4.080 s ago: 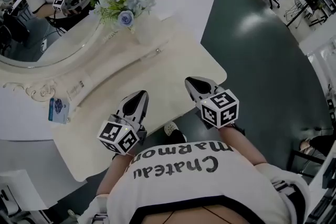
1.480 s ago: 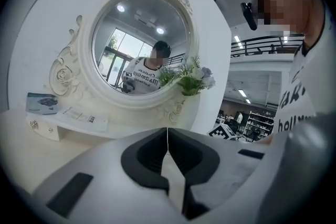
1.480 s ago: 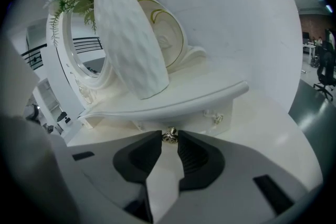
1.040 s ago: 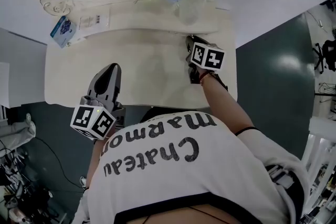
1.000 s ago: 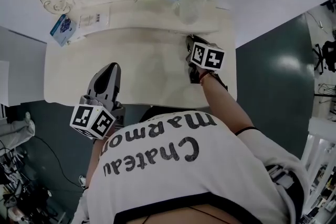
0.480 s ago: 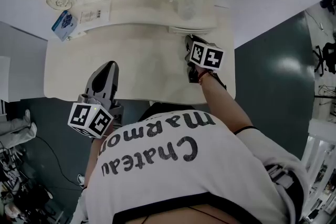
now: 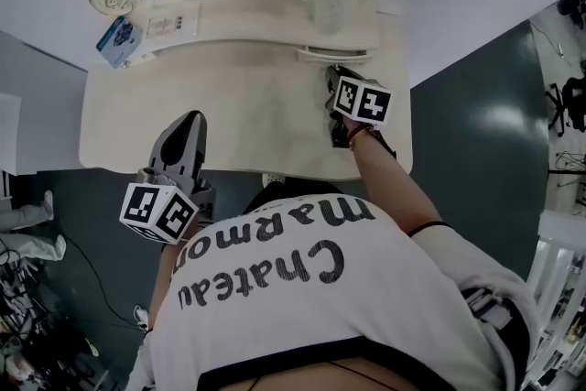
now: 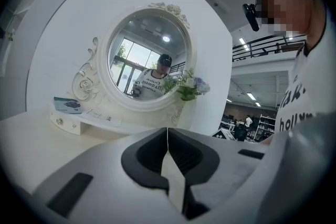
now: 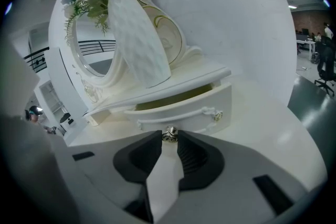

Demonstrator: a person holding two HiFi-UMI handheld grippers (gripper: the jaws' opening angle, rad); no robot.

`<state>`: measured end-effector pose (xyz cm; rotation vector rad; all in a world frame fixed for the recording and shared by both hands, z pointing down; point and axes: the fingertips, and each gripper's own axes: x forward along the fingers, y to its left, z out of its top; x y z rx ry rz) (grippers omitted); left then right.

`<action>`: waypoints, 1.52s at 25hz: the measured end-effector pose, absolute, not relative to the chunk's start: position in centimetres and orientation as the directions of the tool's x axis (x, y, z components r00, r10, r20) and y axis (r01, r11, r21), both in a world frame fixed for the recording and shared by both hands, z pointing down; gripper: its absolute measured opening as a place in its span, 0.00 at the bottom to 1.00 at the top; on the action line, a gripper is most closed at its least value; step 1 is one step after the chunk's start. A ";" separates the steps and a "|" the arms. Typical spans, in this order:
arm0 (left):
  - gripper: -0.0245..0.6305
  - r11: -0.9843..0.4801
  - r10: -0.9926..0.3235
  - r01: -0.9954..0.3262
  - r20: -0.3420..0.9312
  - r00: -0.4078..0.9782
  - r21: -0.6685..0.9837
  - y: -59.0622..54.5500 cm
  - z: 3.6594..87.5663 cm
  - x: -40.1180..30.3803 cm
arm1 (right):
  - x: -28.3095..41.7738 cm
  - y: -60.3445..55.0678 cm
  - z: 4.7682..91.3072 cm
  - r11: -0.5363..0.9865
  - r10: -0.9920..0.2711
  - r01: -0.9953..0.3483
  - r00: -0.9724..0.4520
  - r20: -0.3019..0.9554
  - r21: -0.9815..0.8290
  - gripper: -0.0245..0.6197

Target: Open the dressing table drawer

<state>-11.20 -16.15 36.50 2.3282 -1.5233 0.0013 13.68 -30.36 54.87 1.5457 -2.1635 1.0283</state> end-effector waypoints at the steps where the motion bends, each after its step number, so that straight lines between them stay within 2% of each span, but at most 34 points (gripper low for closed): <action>1: 0.07 -0.356 -0.887 -0.887 0.193 0.420 0.294 -16.0 36.5 -11.3 | 13.7 -30.3 54.8 0.168 -0.702 -0.910 -0.381 0.602 -0.380 0.20; 38: 0.07 -0.379 -0.877 -0.870 0.179 0.447 0.314 -16.7 36.8 -10.1 | 13.6 -28.9 55.0 0.215 -0.679 -0.911 -0.399 0.617 -0.353 0.20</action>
